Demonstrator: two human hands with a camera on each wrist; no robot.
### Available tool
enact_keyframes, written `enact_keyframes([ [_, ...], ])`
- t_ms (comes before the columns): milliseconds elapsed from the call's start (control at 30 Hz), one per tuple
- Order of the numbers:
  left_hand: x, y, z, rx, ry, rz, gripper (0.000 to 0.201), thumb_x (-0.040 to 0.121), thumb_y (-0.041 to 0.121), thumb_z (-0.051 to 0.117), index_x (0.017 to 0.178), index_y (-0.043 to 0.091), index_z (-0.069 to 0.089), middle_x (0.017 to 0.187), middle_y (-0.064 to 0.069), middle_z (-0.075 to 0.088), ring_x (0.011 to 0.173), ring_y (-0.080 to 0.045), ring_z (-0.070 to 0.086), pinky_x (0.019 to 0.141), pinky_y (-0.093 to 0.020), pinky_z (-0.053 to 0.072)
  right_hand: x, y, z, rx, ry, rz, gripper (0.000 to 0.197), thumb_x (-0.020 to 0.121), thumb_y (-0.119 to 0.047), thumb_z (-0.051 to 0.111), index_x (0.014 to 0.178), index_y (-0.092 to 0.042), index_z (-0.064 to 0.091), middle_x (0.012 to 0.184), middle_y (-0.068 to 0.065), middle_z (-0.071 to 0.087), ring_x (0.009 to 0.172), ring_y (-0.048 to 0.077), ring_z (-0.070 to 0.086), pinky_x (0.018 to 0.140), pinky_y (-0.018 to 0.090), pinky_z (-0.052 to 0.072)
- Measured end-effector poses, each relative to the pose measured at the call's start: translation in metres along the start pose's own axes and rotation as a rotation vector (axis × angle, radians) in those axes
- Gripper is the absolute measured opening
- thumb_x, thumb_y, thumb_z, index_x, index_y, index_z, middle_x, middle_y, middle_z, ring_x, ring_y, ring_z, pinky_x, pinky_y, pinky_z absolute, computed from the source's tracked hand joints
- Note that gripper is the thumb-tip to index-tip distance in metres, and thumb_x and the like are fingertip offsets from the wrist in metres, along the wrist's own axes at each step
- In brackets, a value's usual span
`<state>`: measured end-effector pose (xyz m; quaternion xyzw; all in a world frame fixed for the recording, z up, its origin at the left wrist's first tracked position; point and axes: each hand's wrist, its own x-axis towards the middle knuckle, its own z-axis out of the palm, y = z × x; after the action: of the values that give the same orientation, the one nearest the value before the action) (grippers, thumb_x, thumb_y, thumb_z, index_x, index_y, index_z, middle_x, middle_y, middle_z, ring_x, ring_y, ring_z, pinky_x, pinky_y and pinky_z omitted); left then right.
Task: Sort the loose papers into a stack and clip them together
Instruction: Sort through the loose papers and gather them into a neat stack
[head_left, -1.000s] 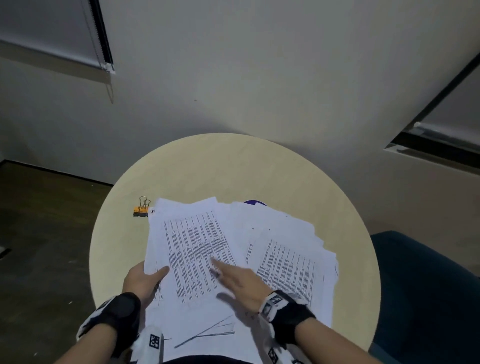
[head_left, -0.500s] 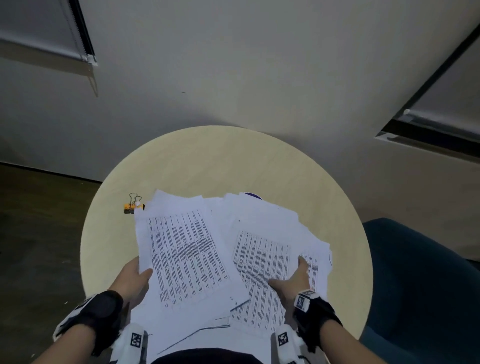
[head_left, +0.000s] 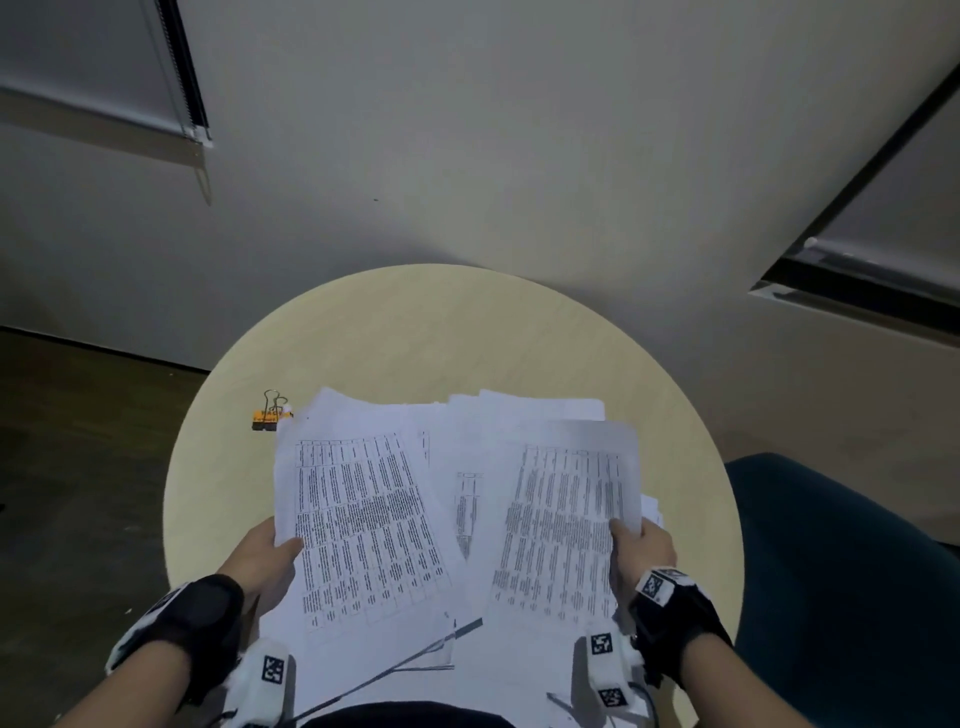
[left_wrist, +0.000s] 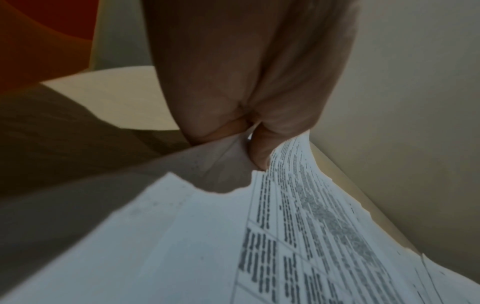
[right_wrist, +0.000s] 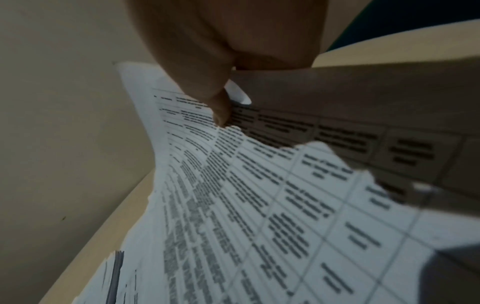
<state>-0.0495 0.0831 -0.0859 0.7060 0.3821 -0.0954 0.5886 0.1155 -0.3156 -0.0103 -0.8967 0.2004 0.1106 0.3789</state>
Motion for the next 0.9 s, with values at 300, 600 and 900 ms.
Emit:
enact_keyframes([
  [300, -0.006, 0.009, 0.001, 0.051, -0.017, 0.0, 0.033, 0.094, -0.002, 0.043, 0.125, 0.005, 0.054, 0.115, -0.014, 0.065, 0.102, -0.033, 0.063, 0.093, -0.04, 0.046, 0.019, -0.019, -0.033, 0.139, 0.154, 0.015, 0.028, 0.093, -0.013, 0.055, 0.111, 0.007, 0.064, 0.106, 0.023, 0.067, 0.087, 0.032, 0.059, 0.077, 0.033, 0.044],
  [600, -0.012, 0.021, 0.012, 0.11, 0.099, 0.038, 0.019, 0.09, 0.017, 0.055, 0.105, 0.013, 0.065, 0.088, -0.006, 0.071, 0.07, -0.024, 0.064, 0.068, -0.031, 0.049, -0.017, -0.056, 0.017, 0.37, -0.172, -0.032, 0.029, 0.093, -0.02, 0.06, 0.115, -0.001, 0.059, 0.115, 0.009, 0.066, 0.1, 0.03, 0.064, 0.089, 0.041, 0.051],
  [900, -0.016, 0.036, 0.021, -0.002, 0.094, -0.105, 0.086, 0.087, 0.07, 0.026, 0.132, 0.001, 0.049, 0.125, -0.014, 0.061, 0.121, -0.031, 0.053, 0.097, -0.038, 0.037, -0.066, -0.069, 0.114, -0.054, -0.548, -0.099, 0.089, 0.082, -0.057, 0.058, 0.152, -0.022, 0.017, 0.158, 0.007, 0.017, 0.142, 0.029, 0.03, 0.112, 0.043, 0.033],
])
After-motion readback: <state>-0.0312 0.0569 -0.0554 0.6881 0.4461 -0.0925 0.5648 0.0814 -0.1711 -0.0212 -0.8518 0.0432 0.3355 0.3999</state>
